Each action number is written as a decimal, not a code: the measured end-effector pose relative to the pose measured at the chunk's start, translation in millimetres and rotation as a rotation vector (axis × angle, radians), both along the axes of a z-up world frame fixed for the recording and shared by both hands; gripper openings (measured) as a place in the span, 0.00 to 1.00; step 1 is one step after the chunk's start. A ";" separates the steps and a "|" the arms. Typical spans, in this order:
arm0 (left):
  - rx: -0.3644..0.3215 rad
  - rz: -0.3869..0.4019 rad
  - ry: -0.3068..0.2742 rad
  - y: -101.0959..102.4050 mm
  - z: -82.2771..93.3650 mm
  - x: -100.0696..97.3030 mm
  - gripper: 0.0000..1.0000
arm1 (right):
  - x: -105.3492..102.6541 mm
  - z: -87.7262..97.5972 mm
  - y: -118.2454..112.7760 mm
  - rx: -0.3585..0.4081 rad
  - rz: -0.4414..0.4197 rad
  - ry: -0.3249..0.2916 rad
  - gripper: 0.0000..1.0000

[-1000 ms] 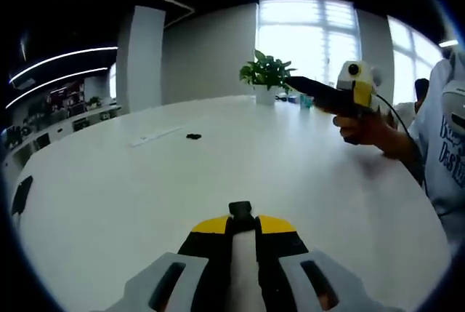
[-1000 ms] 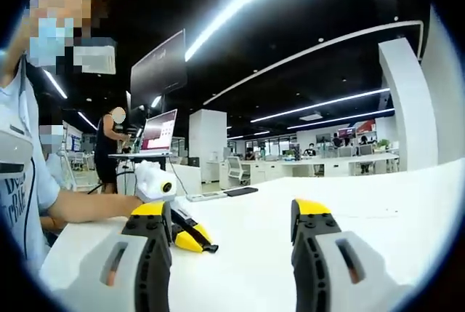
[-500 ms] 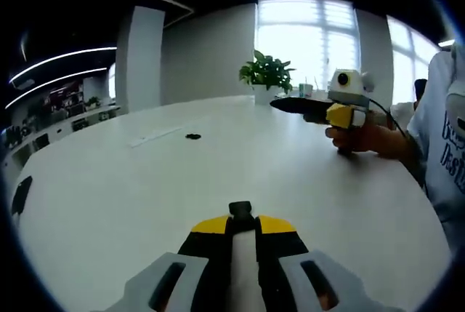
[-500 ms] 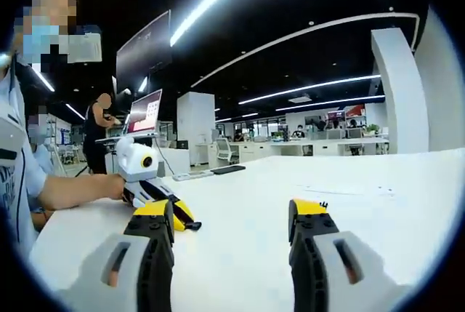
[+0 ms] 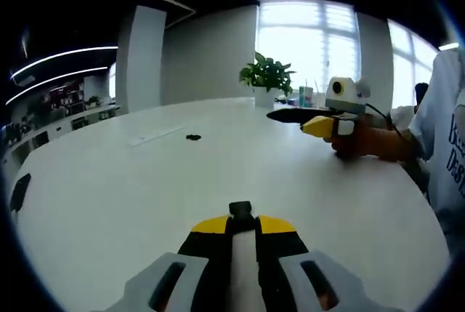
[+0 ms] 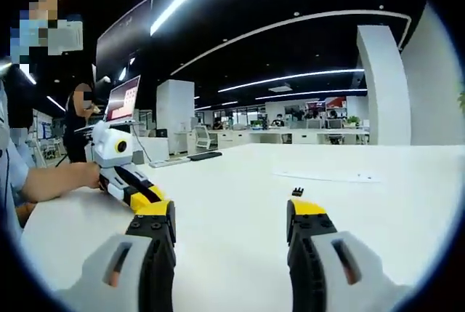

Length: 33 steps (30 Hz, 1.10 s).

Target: Snap the two parts of the plastic buckle together until the buckle closes and remains connected.

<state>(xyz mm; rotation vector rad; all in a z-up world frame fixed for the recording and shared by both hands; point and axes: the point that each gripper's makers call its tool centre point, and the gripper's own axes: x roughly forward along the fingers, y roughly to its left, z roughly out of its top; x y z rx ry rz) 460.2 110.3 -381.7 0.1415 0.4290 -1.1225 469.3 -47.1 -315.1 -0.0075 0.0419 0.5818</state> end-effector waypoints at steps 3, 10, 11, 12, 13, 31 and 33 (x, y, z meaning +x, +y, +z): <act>0.002 -0.002 -0.005 0.0 0.2 -0.7 0.11 | 6.5 -3.3 -5.7 -0.023 -0.027 0.004 0.60; -0.008 -0.008 0.005 0.3 1.2 -1.0 0.11 | 23.5 -16.8 -12.8 -0.116 -0.063 0.030 0.57; -0.008 -0.008 0.005 0.3 1.3 -0.9 0.11 | 26.0 -18.5 -13.0 -0.124 -0.062 0.037 0.57; -0.007 -0.008 0.004 0.3 1.4 -0.9 0.11 | 29.0 -19.5 -13.3 -0.132 -0.062 0.039 0.57; -0.008 -0.008 0.005 0.4 1.5 -0.8 0.11 | 33.9 -20.4 -13.9 -0.143 -0.061 0.039 0.57; -0.022 -0.012 0.018 0.1 1.9 -0.3 0.11 | 115.8 -32.9 -23.7 -0.166 -0.129 0.099 0.52; -0.022 -0.012 0.018 0.0 1.7 -0.3 0.11 | 119.6 -36.0 -22.0 -0.179 -0.128 0.109 0.51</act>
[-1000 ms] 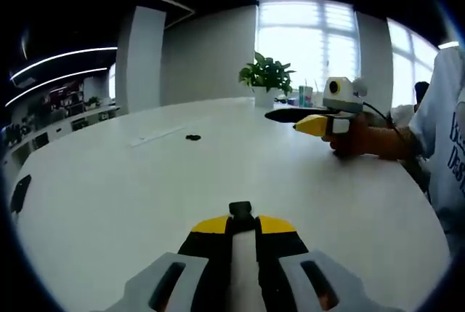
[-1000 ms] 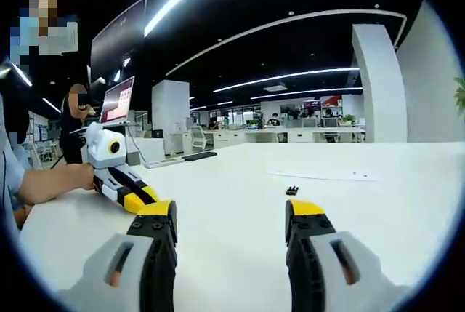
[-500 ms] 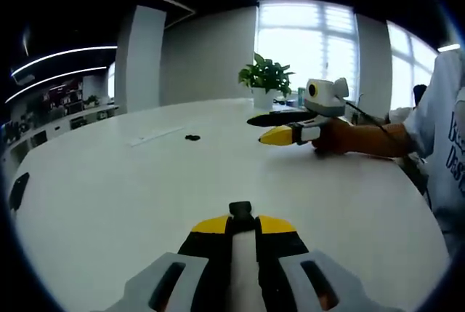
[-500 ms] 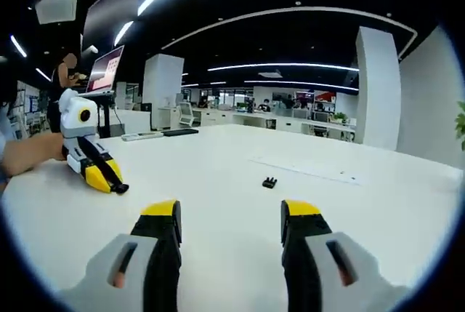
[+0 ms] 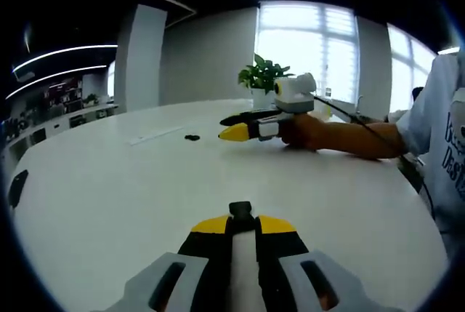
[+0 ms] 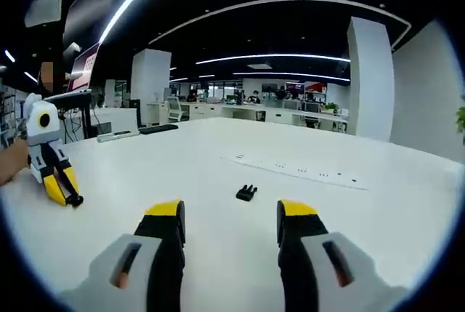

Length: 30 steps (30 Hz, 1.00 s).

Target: Snap the two parts of the plastic buckle together until the buckle closes and remains connected.

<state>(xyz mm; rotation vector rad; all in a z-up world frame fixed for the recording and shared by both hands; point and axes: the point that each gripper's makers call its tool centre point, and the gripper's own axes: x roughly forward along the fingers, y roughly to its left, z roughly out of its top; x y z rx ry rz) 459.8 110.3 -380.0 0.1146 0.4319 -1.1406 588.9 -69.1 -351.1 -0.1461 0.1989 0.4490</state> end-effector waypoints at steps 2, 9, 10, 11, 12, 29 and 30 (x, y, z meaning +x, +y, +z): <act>-0.001 0.001 0.000 -0.2 -0.1 0.1 0.11 | 3.5 -3.1 1.7 -0.008 0.005 0.015 0.49; -0.002 -0.006 -0.003 -1.0 -0.4 -0.5 0.11 | 19.5 -13.1 -0.6 -0.025 -0.036 0.072 0.44; -0.003 -0.006 -0.002 -0.9 -0.3 -0.6 0.11 | 25.7 -13.8 -2.7 -0.028 -0.041 0.080 0.44; -0.004 -0.006 -0.002 -0.9 -0.3 -0.6 0.11 | 28.6 -14.9 -2.4 -0.034 -0.043 0.083 0.44; -0.004 -0.006 0.000 -0.9 -0.4 -0.7 0.11 | 29.6 -15.6 -1.0 -0.042 -0.045 0.087 0.44; -0.010 -0.011 0.001 -1.0 -0.2 -1.3 0.11 | 38.9 -18.6 7.6 -0.041 -0.044 0.125 0.26; -0.010 -0.012 0.000 -1.0 -0.2 -1.2 0.11 | 42.4 -18.9 7.3 -0.039 -0.041 0.127 0.25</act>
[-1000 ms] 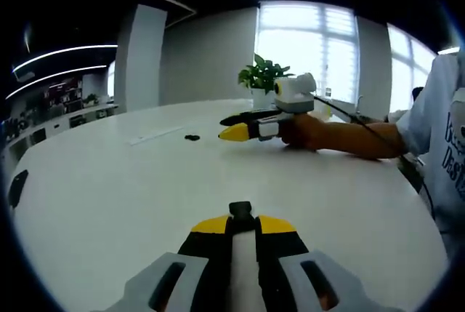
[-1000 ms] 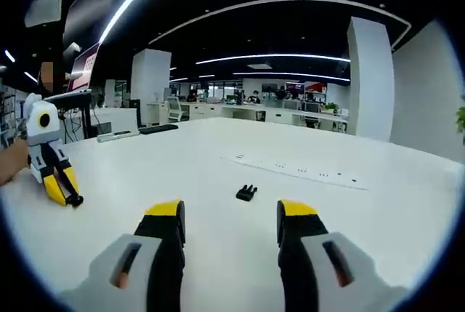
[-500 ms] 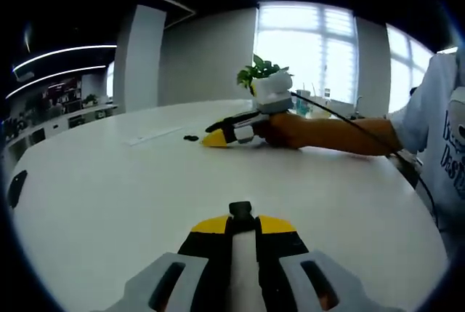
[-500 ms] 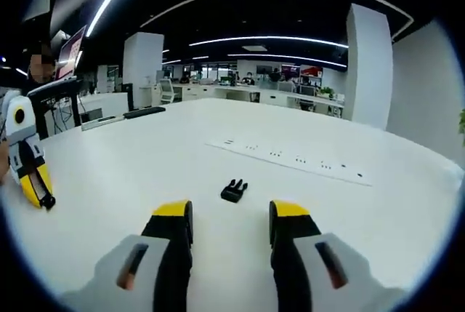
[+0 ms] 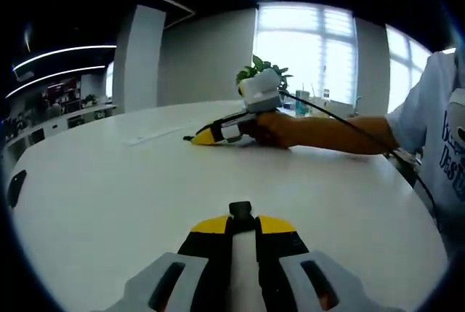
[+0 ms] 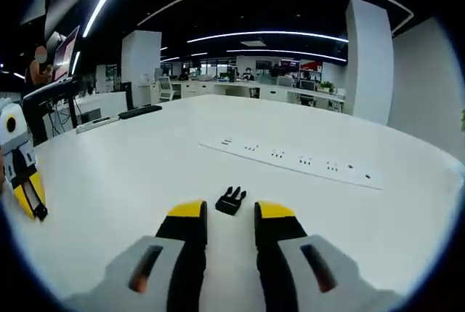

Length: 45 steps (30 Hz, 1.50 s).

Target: Snap the two parts of the plastic buckle together until the buckle closes and remains connected.

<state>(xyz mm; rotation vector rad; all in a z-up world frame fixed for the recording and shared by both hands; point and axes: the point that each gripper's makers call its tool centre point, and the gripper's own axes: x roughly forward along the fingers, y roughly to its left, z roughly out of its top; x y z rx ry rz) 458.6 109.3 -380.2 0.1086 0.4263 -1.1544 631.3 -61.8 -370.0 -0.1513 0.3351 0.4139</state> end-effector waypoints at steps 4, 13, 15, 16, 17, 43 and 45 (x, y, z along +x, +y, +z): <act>0.000 0.000 -0.001 0.1 0.1 0.2 0.11 | 1.3 0.1 0.7 -0.008 0.002 -0.005 0.21; -0.001 -0.001 -0.001 0.6 0.4 0.5 0.11 | 0.6 -0.1 4.8 -0.006 0.022 -0.005 0.16; -0.003 -0.001 0.001 0.7 0.5 0.5 0.11 | -0.5 -0.1 6.4 -0.006 0.030 -0.005 0.14; -0.002 -0.001 0.001 0.8 0.6 0.5 0.11 | -0.5 -0.2 7.0 -0.008 0.031 -0.006 0.14; -0.002 -0.001 0.001 0.8 0.6 0.4 0.11 | -0.6 -0.1 7.3 -0.008 0.032 -0.006 0.14; -0.004 -0.004 -0.001 0.7 0.7 0.1 0.11 | -3.3 -1.0 14.3 0.022 0.080 0.010 0.14; -0.004 -0.004 -0.002 0.7 0.6 0.4 0.11 | -3.8 -0.9 14.5 0.013 0.084 0.007 0.14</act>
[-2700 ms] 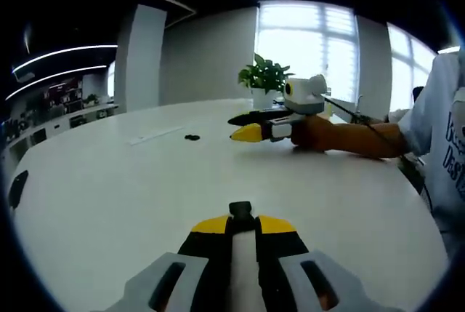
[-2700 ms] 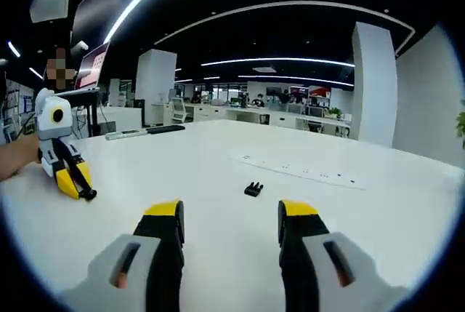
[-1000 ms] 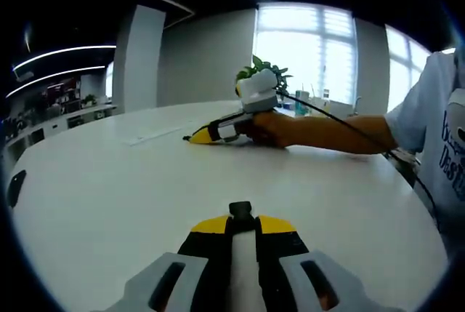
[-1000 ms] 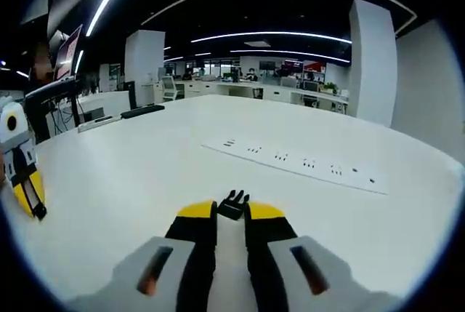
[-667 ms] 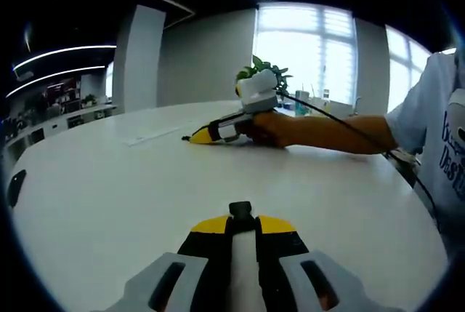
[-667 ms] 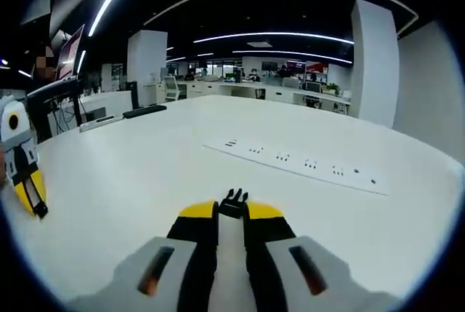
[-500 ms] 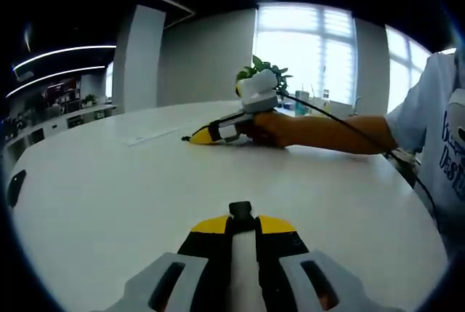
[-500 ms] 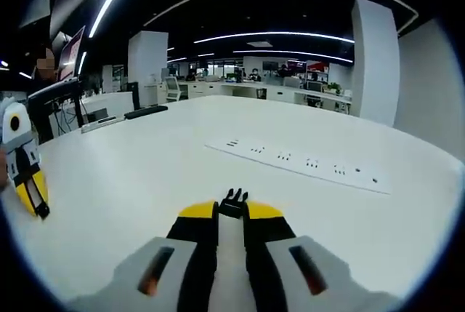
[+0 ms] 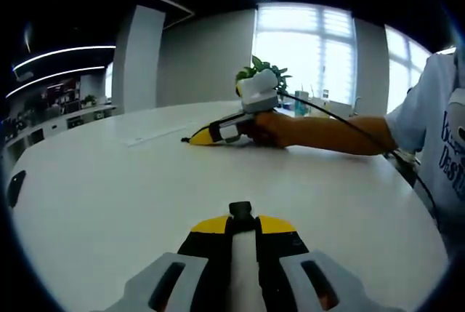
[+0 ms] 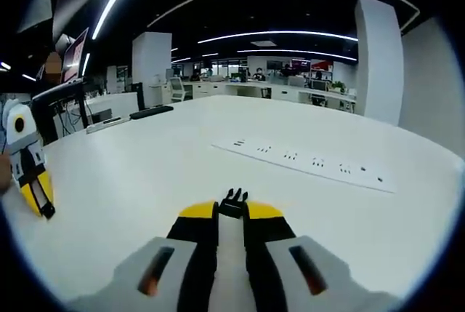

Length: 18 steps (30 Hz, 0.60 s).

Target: Snap the two parts of the plastic buckle together until the buckle closes and remains connected.

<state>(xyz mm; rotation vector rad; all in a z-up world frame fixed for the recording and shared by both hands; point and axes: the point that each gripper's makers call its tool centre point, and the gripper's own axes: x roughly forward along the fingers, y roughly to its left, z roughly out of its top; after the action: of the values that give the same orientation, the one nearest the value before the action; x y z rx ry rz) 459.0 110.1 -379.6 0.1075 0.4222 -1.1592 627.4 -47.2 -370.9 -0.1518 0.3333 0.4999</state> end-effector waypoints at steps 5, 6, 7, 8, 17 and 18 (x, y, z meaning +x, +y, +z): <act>-0.002 -0.001 0.002 0.0 0.0 0.2 0.11 | 0.0 0.2 1.1 -0.002 0.009 -0.001 0.14; -0.004 -0.002 0.004 -0.1 0.1 0.3 0.11 | -0.6 0.2 1.7 -0.002 0.011 0.000 0.14; -0.005 -0.002 0.005 -0.1 0.1 0.4 0.11 | -1.2 0.1 2.4 -0.002 0.013 0.000 0.14; -0.006 -0.002 0.005 -0.2 0.1 0.4 0.11 | -1.9 0.1 3.5 -0.002 0.019 0.000 0.14; -0.006 -0.009 0.003 -1.2 0.0 -1.4 0.11 | -6.7 0.4 10.0 -0.011 0.067 -0.005 0.14; -0.007 -0.009 0.003 -1.3 -0.1 -1.6 0.11 | -6.3 1.6 9.6 -0.009 0.068 -0.010 0.14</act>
<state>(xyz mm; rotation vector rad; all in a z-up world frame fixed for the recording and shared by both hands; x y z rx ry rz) 457.4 108.8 -379.7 0.1021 0.4205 -1.1702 621.2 -37.6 -369.3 -0.1752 0.3211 0.5649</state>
